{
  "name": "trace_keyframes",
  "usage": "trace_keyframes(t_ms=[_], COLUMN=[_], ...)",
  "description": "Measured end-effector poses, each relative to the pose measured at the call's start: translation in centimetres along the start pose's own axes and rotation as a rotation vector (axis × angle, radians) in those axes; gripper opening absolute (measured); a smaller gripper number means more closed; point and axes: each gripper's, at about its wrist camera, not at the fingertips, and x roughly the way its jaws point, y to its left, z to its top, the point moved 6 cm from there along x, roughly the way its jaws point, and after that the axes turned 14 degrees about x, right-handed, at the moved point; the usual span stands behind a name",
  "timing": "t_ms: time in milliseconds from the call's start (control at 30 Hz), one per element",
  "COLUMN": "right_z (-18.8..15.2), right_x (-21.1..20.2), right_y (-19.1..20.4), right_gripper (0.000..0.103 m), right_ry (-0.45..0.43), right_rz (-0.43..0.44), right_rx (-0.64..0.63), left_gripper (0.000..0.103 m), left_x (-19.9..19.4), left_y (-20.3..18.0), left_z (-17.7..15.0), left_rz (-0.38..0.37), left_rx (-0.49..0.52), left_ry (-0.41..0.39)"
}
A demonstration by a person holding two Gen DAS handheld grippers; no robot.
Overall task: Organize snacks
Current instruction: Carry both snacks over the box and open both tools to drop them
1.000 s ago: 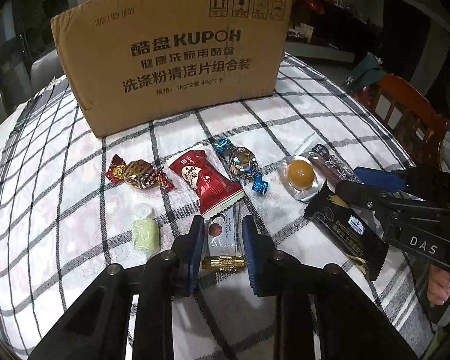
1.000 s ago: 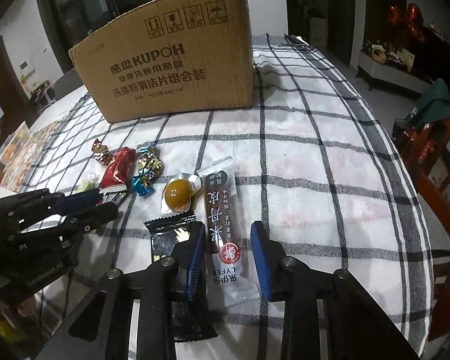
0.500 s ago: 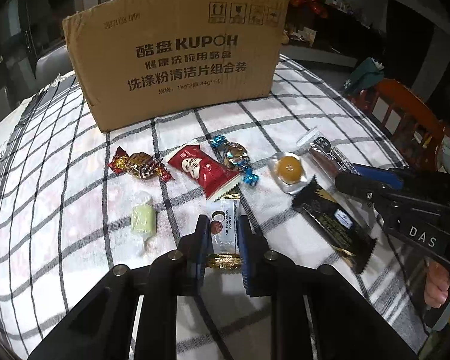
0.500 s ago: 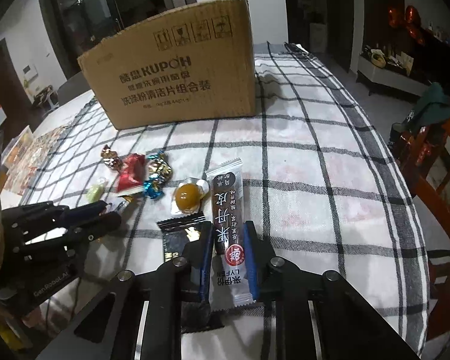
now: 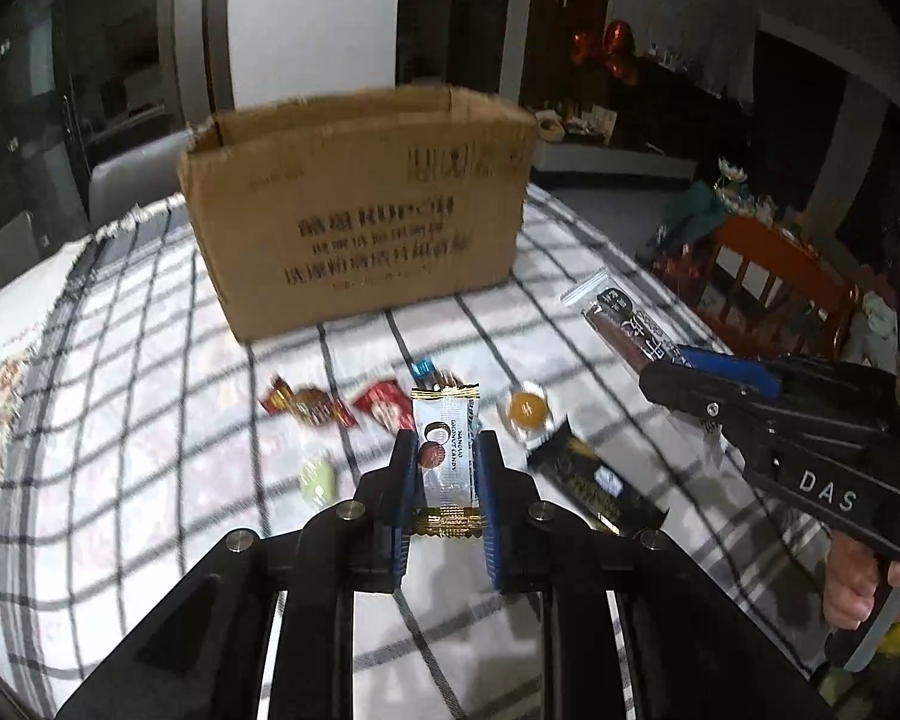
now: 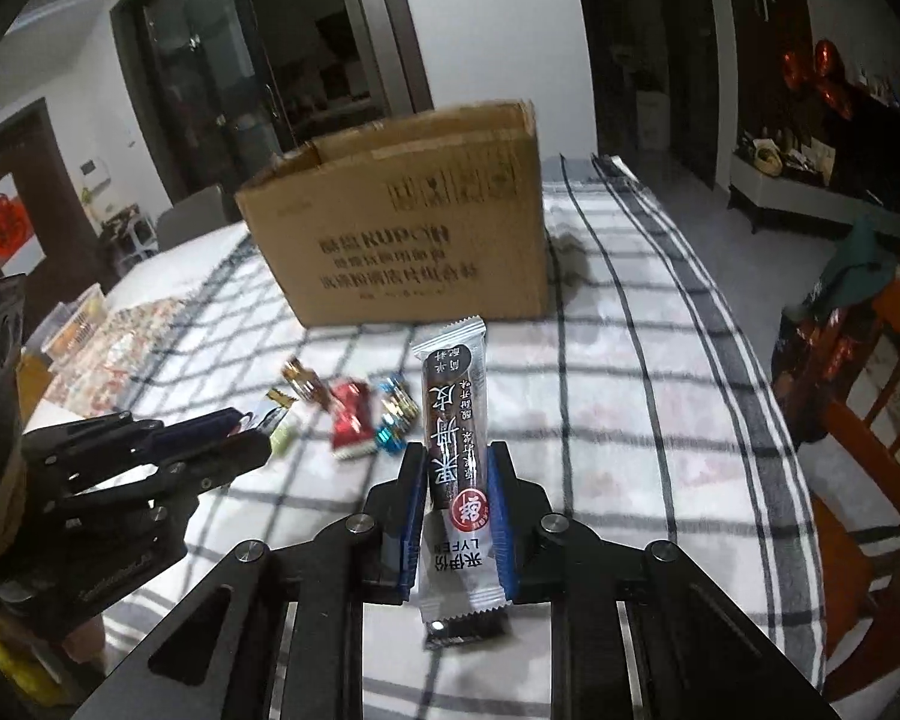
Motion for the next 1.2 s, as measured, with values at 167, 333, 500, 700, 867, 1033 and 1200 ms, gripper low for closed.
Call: trace_keyframes(t_ms=[167, 333, 500, 700, 867, 1033, 1200], right_z=[2.2, 4.5, 7.2, 10.1, 12.6, 15.1, 17.5], right_x=[-0.7, -1.3, -1.9, -1.6, -0.6, 1.4, 4.0], right_y=[1.6, 3.2, 4.8, 6.4, 7.5, 7.7, 7.7], right_gripper=[0.021, 0.021, 0.021, 0.021, 0.021, 0.021, 0.021], right_ry=[-0.032, -0.062, -0.091, -0.119, -0.133, -0.122, -0.101], right_rz=[0.028, 0.053, 0.071, 0.102, 0.124, 0.126, 0.129], right_rx=[-0.009, -0.02, -0.048, -0.07, -0.093, -0.098, -0.092], left_gripper=[0.02, 0.02, 0.02, 0.02, 0.02, 0.02, 0.02], left_x=[-1.3, -2.5, -3.5, -3.8, -3.5, -2.2, -0.2], left_y=[1.5, 2.8, 4.5, 6.6, 8.1, 10.2, 11.7], left_z=[2.5, 4.7, 6.8, 8.9, 11.2, 13.6, 15.6], left_rz=[0.03, 0.054, 0.07, 0.083, 0.099, 0.116, 0.108], left_rx=[0.002, 0.01, 0.001, -0.008, 0.012, 0.022, 0.025], left_ry=[-0.038, -0.077, -0.109, -0.134, -0.155, -0.168, -0.164])
